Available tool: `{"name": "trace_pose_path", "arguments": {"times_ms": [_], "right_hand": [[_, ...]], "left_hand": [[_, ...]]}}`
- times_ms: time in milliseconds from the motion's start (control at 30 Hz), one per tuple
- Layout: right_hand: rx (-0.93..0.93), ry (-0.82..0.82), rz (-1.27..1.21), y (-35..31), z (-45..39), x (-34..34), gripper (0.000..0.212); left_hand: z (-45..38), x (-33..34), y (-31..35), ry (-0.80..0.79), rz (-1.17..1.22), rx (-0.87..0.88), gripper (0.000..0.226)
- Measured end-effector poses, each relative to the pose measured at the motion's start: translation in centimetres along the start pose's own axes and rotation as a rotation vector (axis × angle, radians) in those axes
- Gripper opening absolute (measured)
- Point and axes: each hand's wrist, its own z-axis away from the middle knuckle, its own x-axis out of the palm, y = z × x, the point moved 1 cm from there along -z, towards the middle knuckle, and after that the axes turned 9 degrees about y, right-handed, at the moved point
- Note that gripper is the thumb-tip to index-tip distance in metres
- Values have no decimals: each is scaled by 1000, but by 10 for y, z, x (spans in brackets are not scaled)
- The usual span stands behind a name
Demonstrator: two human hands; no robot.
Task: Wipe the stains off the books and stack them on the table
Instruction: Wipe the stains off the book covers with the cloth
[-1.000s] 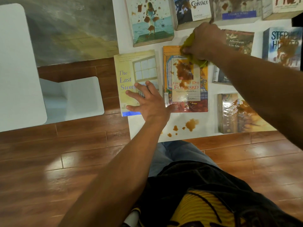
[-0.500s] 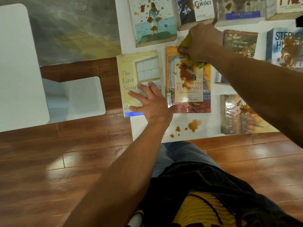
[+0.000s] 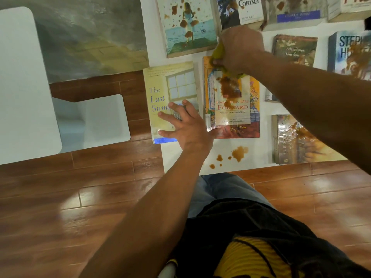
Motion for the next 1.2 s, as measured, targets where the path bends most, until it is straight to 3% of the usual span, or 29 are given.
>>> {"name": "trace_pose_path", "arguments": {"times_ms": [100,400,500,700,1000,1200], "right_hand": [[25,-47,-58,-3,0,3,66],[135,10,-106,-12,4,1,65],[35,-33,-70,-14,5,-4,62],[110,-41,-57,15,9,-10,52],[207,-55,-55,39,30,-6,61],[54,-196,-36,45,50,-2,58]], "left_hand": [[0,0,0,2,-9,7,126],[0,0,1,1,3,5,126],[-1,1,0,-2,-1,-1,126],[-1,1,0,-19,-22,-1,127],[-3,3,3,-11,-65,-20,130],[-3,5,3,-21,-53,-30,132]]}}
